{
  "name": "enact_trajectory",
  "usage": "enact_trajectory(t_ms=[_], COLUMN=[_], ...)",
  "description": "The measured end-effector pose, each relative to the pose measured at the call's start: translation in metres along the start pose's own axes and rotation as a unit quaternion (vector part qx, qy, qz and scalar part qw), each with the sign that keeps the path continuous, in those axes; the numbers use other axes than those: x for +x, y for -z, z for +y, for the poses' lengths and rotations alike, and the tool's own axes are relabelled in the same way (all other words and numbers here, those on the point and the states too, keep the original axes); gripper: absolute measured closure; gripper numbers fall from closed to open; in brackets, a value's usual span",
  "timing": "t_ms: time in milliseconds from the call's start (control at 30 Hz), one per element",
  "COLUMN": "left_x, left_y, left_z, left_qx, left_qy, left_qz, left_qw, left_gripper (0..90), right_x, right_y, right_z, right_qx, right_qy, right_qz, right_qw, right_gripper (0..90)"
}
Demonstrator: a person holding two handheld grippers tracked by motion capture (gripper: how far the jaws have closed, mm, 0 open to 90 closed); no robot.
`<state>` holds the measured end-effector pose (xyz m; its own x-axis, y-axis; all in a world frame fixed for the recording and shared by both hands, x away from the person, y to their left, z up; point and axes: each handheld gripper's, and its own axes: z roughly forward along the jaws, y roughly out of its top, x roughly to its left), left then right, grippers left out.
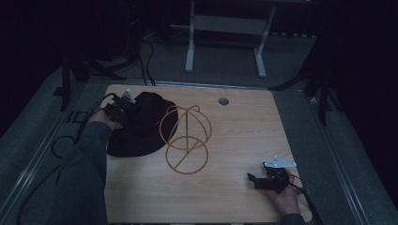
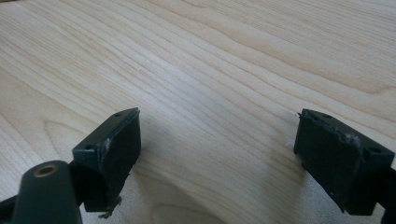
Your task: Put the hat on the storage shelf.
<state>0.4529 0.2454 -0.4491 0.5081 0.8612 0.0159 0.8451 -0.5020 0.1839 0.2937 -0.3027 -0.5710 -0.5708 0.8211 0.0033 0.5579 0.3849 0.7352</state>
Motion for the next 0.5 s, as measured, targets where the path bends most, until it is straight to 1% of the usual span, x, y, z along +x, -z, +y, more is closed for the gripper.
enact_trajectory(t_ms=[133, 200, 233, 367, 400, 433, 500], left_x=[-0.0007, -0.0013, -0.0018, -0.0028, -0.0039, -0.0039, -0.0041], left_y=[0.0012, 0.0024, 0.0036, 0.0052, 0.0076, 0.0076, 0.0099], left_z=[-0.0008, -0.001, -0.0012, -0.0014, -0.0021, -0.0021, -0.0027], left_qx=[-0.005, -0.008, -0.015, -0.023, -0.036, -0.036, -0.046], left_qy=[0.003, 0.006, 0.008, 0.01, 0.015, 0.015, 0.018], left_qz=[-0.001, -0.006, -0.014, -0.015, -0.012, -0.012, -0.013], left_qw=[1.0, 0.9999, 0.9998, 0.9996, 0.9992, 0.9992, 0.9987], left_gripper=[88.2, 88.3, 88.4, 88.5, 88.5, 88.6, 88.6], right_x=[0.0, 0.0, 0.0, 0.0, 0.0, 0.0, 0.0], right_y=[0.0, 0.0, 0.0, 0.0001, 0.0002, 0.0002, 0.0002], right_z=[0.0, 0.0, 0.0, -0.0001, -0.0001, -0.0001, -0.0001], right_qx=[0.0, 0.0, 0.0, 0.0, 0.0, 0.0, 0.0], right_qy=[0.0, 0.0, 0.0, 0.0, 0.0, 0.0, 0.0], right_qz=[0.0, 0.0, 0.0, 0.0, 0.0, 0.0, 0.0], right_qw=[1.0, 1.0, 1.0, 1.0, 1.0, 1.0, 1.0], right_gripper=[14.6, 14.7, 14.6, 14.7, 14.7, 14.7, 14.7])
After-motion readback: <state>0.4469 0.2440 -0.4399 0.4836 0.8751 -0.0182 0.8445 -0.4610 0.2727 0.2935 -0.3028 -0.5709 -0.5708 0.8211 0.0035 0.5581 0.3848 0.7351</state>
